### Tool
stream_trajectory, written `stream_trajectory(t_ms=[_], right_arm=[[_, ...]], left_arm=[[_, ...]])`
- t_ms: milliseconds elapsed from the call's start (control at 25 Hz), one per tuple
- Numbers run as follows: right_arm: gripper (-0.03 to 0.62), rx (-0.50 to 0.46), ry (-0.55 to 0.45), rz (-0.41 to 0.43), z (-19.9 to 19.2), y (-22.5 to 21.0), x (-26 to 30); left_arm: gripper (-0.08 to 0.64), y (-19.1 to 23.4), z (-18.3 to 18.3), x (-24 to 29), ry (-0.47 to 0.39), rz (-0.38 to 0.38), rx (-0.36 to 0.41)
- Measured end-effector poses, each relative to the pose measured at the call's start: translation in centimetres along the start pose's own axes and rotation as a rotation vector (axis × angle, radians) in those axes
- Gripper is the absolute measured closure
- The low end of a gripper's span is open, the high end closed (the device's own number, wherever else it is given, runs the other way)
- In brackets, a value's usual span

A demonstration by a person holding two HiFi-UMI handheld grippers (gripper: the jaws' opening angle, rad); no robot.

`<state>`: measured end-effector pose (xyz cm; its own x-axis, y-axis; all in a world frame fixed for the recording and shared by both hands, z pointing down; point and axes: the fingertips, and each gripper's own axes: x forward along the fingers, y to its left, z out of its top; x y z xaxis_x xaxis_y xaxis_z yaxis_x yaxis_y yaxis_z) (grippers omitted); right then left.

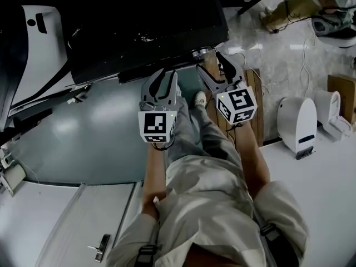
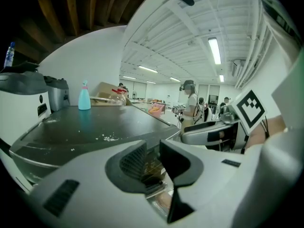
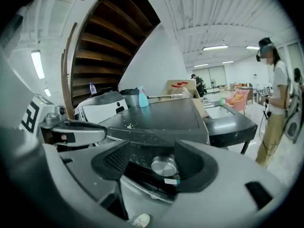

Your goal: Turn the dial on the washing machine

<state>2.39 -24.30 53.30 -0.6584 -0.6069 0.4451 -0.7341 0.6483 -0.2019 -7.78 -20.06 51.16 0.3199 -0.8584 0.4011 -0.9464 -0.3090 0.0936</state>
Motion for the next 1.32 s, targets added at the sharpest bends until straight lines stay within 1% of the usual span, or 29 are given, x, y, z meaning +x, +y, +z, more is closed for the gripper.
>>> stream_trajectory(t_ms=[200, 360, 440, 960, 1320], right_arm=[[0.299, -0.053, -0.023, -0.002, 2.1, 0.6, -1.6], [0.304, -0.114, -0.025, -0.001, 3.0, 1.3, -2.6], [0.307, -0.129, -0.031, 0.001, 3.5, 1.7, -3.1], [0.322, -0.159, -0.071, 0.004, 5.3, 2.9, -6.0], [0.326, -0.167, -0.059, -0.014, 5.3, 3.6, -7.3]], left_arm=[[0.465, -0.3, 2.1, -1.1, -0.025, 0.013, 0.022], [0.465, -0.7, 3.1, -2.1, -0.033, 0.025, 0.035], [0.465, -0.9, 3.5, -2.5, -0.033, 0.031, 0.039], [0.465, -2.5, 5.1, -4.5, -0.036, 0.051, 0.073], [0.465, -3.7, 5.2, -5.8, -0.029, 0.032, 0.074]])
